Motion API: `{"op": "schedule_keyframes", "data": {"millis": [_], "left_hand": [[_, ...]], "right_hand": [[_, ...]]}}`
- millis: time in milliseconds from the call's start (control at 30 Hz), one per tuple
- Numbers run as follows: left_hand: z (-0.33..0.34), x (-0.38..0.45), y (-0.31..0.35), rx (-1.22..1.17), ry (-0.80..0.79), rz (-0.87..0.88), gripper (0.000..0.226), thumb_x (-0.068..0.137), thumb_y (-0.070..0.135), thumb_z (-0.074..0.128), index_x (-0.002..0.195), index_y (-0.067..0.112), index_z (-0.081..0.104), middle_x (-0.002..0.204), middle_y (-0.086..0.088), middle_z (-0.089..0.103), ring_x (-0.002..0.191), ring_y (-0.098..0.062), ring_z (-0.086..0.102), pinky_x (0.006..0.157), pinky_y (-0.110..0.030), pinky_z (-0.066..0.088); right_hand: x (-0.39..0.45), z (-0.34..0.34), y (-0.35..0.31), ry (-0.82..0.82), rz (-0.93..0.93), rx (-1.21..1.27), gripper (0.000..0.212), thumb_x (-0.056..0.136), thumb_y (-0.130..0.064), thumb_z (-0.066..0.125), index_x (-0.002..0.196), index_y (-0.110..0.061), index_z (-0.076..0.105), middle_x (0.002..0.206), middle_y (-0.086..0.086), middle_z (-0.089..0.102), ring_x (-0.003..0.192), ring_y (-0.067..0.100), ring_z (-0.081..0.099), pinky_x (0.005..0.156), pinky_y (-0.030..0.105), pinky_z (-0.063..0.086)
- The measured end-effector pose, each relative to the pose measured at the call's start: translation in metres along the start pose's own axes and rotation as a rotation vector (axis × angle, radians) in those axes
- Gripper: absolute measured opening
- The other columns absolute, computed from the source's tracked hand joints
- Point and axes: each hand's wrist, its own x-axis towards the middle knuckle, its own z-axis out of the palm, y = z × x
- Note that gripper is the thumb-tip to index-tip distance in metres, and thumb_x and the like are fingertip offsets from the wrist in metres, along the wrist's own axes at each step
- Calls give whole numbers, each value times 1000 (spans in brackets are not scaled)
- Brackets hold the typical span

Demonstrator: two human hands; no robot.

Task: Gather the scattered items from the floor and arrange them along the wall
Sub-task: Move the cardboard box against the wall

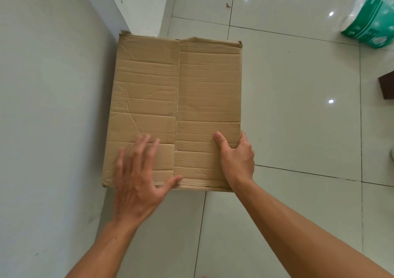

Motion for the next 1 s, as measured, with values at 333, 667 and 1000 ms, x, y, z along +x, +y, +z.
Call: {"op": "schedule_keyframes", "data": {"millis": [333,667,1000], "left_hand": [[-22,5,-33,251,-241,254,94,73,65,70,153,28,38,160,-9,32,148,-25,31,116,-47,33],[-34,8,-55,359,-277,233,98,68,57,79,153,29,38,160,-9,33,145,-28,35,114,-45,32],[-39,19,-39,366,-463,113,98,80,48,76,155,37,14,167,-2,8,153,-21,9,120,-45,21]], "right_hand": [[-6,8,-9,-11,7,30,64,84,-68,61,135,-30,54,121,-9,69,112,22,65,99,48,51],[-10,25,-20,-159,-33,-5,61,94,-59,55,138,-21,38,140,1,57,123,30,57,103,50,46],[-7,8,-30,-254,-73,-296,63,101,-56,43,143,-12,29,139,13,35,132,32,32,104,47,32]]}}
